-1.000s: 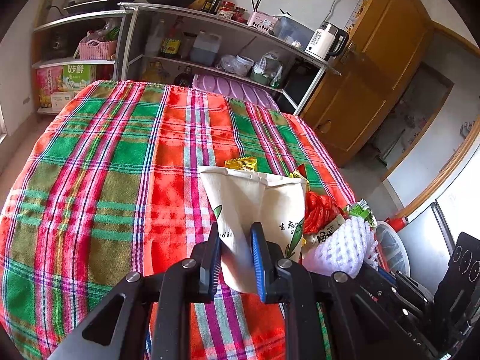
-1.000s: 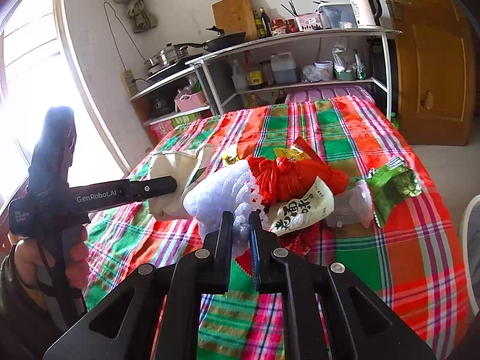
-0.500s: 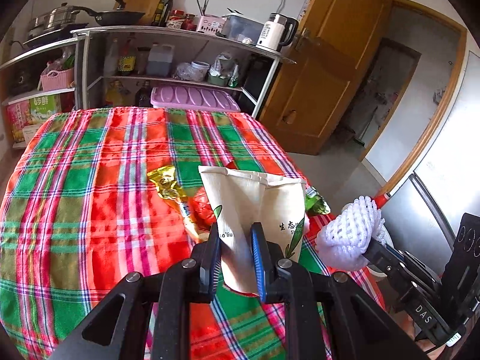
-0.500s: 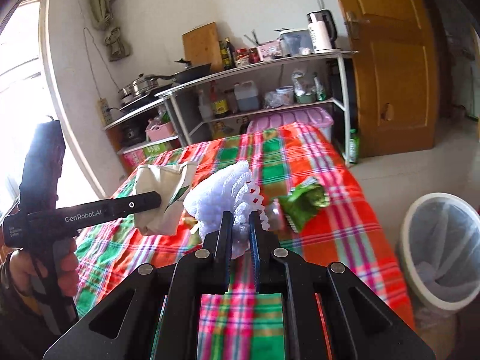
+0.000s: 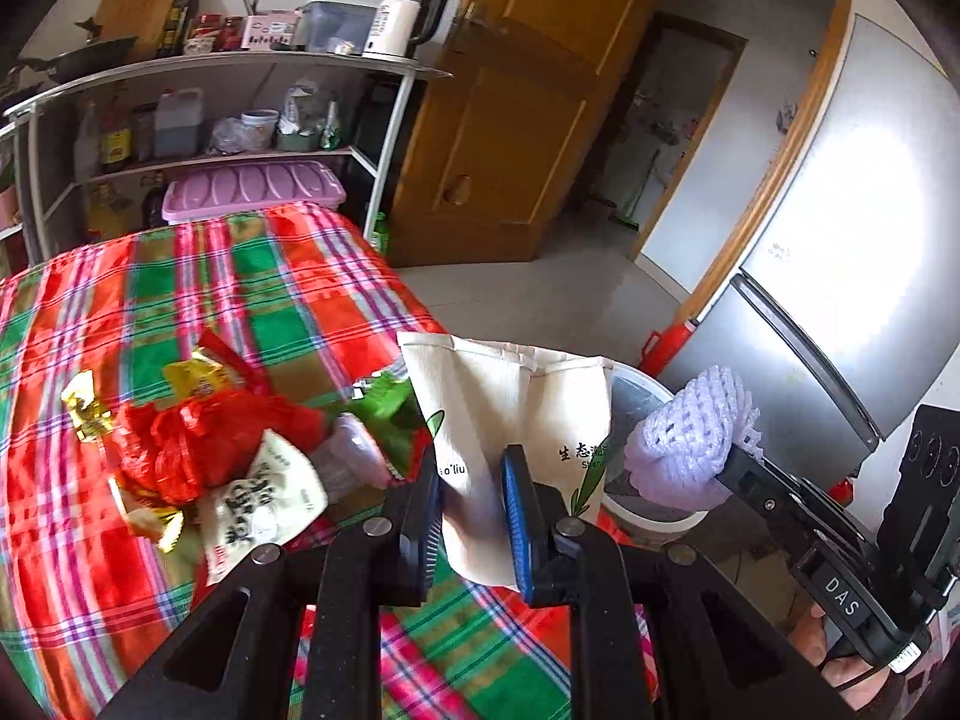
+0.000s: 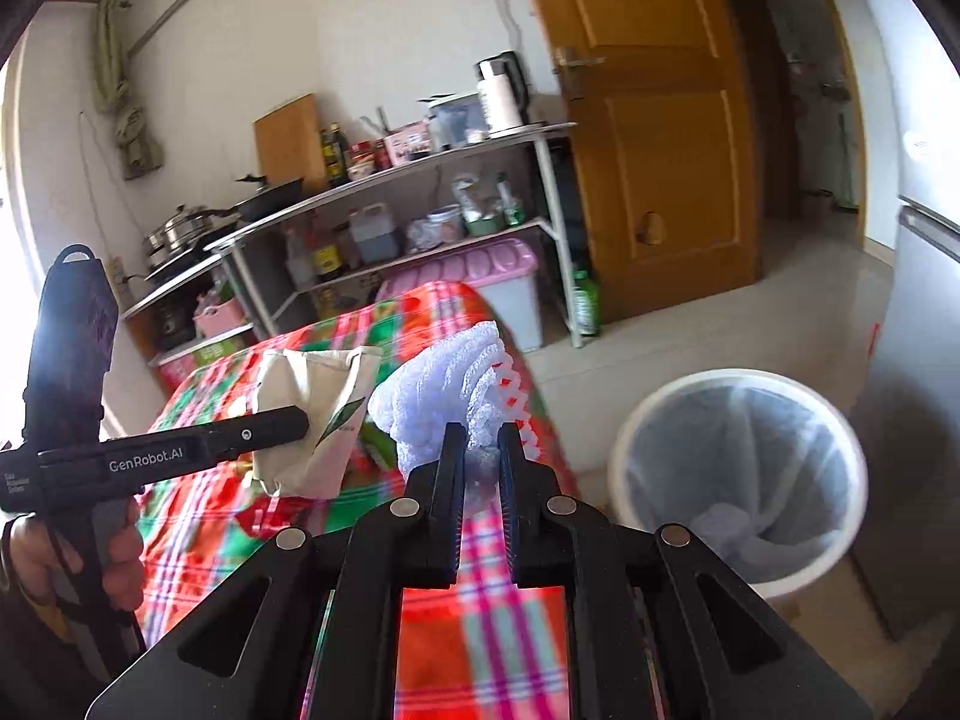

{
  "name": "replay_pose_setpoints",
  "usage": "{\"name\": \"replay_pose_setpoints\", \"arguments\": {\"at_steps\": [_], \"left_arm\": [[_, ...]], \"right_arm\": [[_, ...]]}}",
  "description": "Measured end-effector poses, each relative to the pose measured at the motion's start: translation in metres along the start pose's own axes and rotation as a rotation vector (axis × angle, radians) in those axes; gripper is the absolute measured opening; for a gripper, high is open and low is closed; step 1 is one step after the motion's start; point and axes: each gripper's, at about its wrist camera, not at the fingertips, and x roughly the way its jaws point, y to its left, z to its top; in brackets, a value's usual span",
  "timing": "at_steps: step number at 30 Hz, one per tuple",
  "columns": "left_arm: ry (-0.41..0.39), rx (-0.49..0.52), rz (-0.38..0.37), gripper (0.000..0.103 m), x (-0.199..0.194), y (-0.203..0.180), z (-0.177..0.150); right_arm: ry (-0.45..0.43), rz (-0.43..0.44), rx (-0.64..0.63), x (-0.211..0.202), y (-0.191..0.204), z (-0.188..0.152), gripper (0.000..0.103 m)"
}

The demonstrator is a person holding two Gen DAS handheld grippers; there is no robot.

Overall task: Collect trash
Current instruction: 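Carry the paper bag and foam net in both grippers over the trash bin, then open both grippers to drop the paper bag and foam net into the bin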

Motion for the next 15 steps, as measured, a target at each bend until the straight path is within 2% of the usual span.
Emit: {"name": "replay_pose_setpoints", "arguments": {"at_steps": [4,11,15], "left_arm": [[0.04,0.052,-0.063,0.02,0.032,-0.032,0.006],[0.101,0.15,-0.113,0.02,0.085,-0.087,0.009],[0.157,0.165,-0.12,0.02,0.118,-0.107,0.01]], "right_arm": [[-0.01,-0.089,0.028,-0.011,-0.033,0.001,0.011],[0.006,-0.217,0.09,-0.018,-0.096,0.003,0.011],[0.035,-0.27,0.103,-0.016,-0.122,-0.003,0.011]]}}
